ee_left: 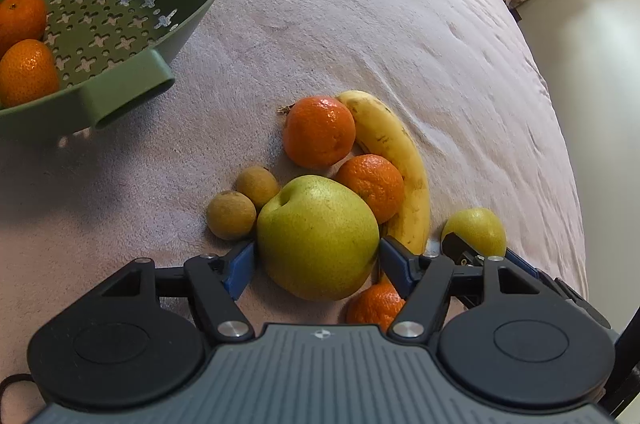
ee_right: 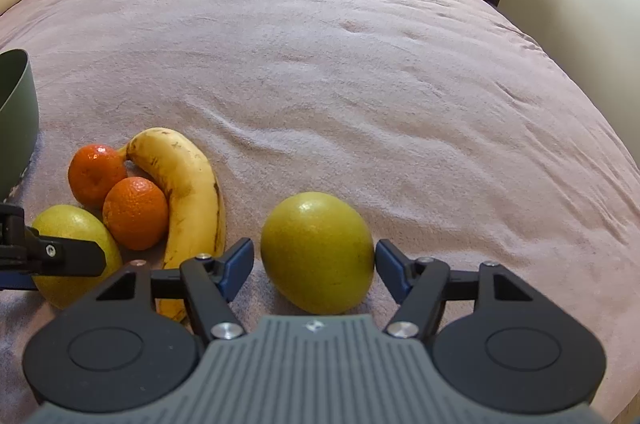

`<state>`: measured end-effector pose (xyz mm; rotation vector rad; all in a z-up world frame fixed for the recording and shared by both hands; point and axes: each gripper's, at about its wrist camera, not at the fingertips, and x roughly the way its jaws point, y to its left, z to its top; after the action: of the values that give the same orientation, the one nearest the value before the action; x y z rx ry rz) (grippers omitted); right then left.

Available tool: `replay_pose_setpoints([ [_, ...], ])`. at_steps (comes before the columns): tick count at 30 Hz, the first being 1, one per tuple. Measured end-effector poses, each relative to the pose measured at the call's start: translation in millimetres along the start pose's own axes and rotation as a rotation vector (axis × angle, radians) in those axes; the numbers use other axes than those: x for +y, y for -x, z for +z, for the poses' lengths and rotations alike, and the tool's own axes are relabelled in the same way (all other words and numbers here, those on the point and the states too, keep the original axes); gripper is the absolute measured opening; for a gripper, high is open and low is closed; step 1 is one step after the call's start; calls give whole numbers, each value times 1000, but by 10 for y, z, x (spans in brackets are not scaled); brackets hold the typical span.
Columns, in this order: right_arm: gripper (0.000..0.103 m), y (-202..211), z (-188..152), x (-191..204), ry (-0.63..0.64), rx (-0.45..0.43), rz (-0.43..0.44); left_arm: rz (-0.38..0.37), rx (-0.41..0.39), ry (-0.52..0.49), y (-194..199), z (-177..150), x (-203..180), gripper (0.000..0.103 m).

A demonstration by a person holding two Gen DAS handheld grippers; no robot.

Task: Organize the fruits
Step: 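Grasp a large yellow-green pear with the left tool while the right tool grasps another pear, then carry both held pears over the green colander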

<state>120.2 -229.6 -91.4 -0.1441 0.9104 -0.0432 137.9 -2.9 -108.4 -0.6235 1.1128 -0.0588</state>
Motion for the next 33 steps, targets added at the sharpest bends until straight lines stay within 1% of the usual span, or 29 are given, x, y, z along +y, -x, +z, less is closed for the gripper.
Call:
replay_pose_setpoints([
  [6, 62, -55, -18, -26, -12, 6, -5, -10, -7, 1, -30, -3, 22, 77],
  [20, 61, 17, -7, -96, -48, -2, 9, 2, -18, -50, 61, -13, -20, 76],
  [26, 61, 127, 9, -58, -39, -32, 23, 14, -23, -55, 158, -29, -13, 76],
  [33, 61, 279, 33, 30, -16, -68, 52, -16, -58, -97, 354, -53, -102, 76],
])
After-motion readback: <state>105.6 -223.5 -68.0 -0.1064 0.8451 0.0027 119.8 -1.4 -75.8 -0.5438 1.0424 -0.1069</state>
